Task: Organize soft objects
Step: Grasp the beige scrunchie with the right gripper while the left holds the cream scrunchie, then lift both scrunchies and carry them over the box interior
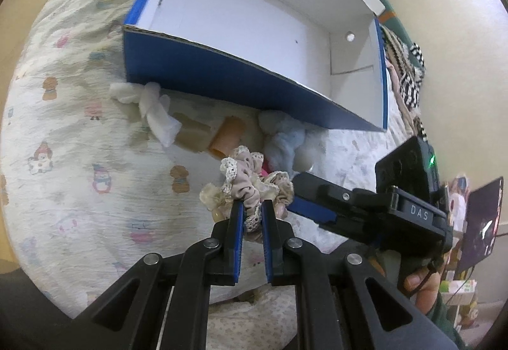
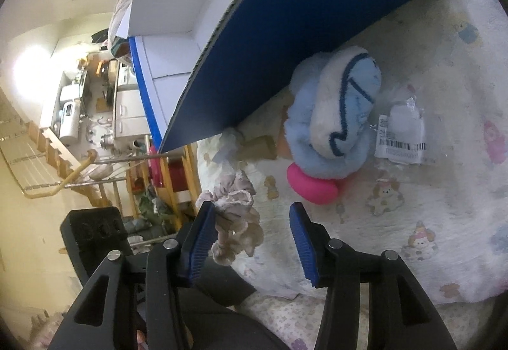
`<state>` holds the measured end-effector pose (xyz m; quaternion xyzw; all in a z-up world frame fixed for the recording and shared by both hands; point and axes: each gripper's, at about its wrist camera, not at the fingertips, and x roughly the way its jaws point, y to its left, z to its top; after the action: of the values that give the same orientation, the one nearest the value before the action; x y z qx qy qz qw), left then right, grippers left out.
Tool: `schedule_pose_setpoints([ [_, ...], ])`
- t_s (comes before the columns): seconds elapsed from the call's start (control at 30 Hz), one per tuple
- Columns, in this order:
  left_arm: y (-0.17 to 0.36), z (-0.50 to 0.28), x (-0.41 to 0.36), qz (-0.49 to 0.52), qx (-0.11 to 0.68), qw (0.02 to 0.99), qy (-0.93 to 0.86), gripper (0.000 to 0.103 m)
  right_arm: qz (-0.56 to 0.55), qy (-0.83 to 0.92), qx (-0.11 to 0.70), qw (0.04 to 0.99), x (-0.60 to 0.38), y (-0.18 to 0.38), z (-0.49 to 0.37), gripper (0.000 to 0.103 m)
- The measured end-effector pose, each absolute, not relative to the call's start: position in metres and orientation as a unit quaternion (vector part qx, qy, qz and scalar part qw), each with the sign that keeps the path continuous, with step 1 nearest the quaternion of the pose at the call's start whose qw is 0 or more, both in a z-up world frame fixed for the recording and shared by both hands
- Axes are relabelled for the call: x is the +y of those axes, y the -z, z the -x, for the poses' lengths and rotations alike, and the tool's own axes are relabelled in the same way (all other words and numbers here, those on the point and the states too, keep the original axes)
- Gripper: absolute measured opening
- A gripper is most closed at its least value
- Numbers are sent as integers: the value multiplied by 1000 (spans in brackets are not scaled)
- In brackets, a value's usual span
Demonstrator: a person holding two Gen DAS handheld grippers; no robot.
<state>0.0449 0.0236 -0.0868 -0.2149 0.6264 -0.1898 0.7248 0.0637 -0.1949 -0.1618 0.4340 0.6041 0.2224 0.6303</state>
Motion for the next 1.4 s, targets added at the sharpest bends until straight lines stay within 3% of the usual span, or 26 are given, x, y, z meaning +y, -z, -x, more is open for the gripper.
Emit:
schedule_pose_setpoints([
  [0.33, 92, -42, 6, 179, 641, 717, 205, 10, -405, -224, 617, 637, -187, 163, -61, 46],
  [0.73, 84, -42, 23, 216, 621, 725, 205, 10, -450, -228, 607, 615, -194, 172, -61, 45],
  [0.77, 83, -42, 23, 215, 619, 727, 207, 10, -447, -227, 602, 621, -196, 169, -62, 42],
  [0.83, 83, -42, 21, 213, 621, 725, 208, 10, -428, -227, 593, 643, -197, 160, -64, 16],
  [0.9, 87, -42, 20, 204, 628, 724, 200, 10, -396, -224, 591, 666, -196, 153, -64, 5],
  [1.1, 97, -44, 23, 201, 645, 716, 178, 11, -340, -246, 583, 695, -179, 137, -61, 4],
  [1.2, 102, -44, 27, 192, 651, 718, 155, 31, -326, -242, 580, 706, -178, 134, -60, 4],
  [1.27, 107, -45, 33, 189, 658, 717, 131, 50, -329, -239, 578, 707, -183, 135, -59, 4],
  [1.4, 113, -47, 54, 208, 658, 720, 76, 51, -334, -234, 577, 708, -191, 136, -58, 4],
])
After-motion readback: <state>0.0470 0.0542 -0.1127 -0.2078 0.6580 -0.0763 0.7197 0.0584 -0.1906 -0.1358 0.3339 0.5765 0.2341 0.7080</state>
